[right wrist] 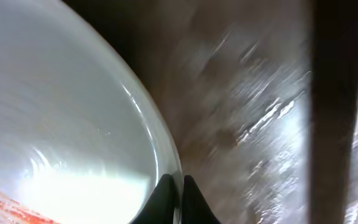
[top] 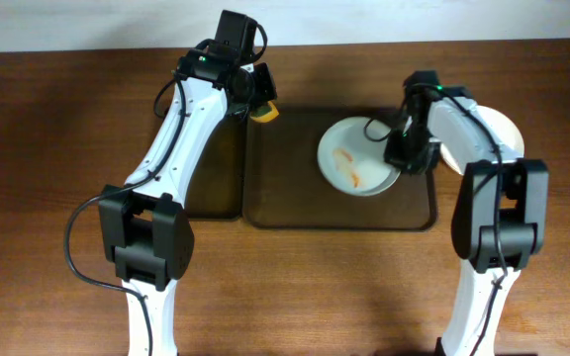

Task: Clean dirty plates on tray and stack at the side
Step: 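Grasp the third sauce-smeared plate rim with the right gripper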

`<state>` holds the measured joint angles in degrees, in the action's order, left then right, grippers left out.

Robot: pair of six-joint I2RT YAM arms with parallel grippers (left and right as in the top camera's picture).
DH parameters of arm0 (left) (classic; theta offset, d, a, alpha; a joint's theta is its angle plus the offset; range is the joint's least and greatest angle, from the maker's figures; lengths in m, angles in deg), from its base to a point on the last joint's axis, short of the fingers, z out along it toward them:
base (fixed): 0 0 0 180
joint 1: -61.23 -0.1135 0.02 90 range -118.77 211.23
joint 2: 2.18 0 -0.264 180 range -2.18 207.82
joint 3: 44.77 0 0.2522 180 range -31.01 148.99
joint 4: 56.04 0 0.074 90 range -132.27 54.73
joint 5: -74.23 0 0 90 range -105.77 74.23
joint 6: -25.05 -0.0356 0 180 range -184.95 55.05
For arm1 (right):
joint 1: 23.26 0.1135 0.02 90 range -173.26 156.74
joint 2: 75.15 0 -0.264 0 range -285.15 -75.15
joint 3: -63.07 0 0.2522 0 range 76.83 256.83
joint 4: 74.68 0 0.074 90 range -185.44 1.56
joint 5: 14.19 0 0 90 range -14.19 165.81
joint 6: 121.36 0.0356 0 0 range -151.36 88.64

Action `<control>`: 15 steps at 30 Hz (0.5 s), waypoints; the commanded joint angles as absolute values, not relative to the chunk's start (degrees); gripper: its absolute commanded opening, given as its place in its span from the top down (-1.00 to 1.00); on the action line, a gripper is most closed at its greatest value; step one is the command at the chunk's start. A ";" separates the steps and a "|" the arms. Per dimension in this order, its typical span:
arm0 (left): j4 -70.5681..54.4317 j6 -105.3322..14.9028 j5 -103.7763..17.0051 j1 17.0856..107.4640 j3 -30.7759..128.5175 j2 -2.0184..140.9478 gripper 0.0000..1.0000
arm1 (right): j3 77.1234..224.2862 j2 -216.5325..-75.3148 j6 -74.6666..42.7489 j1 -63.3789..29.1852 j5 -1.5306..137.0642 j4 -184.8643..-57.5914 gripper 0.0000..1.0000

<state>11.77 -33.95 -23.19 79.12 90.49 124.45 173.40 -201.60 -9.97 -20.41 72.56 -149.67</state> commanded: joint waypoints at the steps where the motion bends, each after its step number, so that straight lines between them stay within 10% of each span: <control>1: 11.83 -34.84 -22.77 78.88 90.86 123.48 1.00 | 172.64 -202.26 -10.08 -17.17 71.23 -152.01 0.91; 2: 11.85 -34.87 -22.77 78.88 90.86 123.48 1.00 | 172.66 -201.91 -10.08 -16.76 71.27 -151.73 0.77; 6: 11.83 -34.87 -22.75 78.88 90.86 123.48 1.00 | 172.68 -201.84 -10.06 -16.95 71.93 -150.22 -0.94; 15: 12.44 -34.87 -22.27 78.85 90.86 123.48 1.00 | 172.64 -201.87 -10.06 -16.91 71.91 -150.16 -0.96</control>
<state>12.09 -33.93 -23.19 79.12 90.49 124.45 173.08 -201.65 -10.34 -16.85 71.41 -150.16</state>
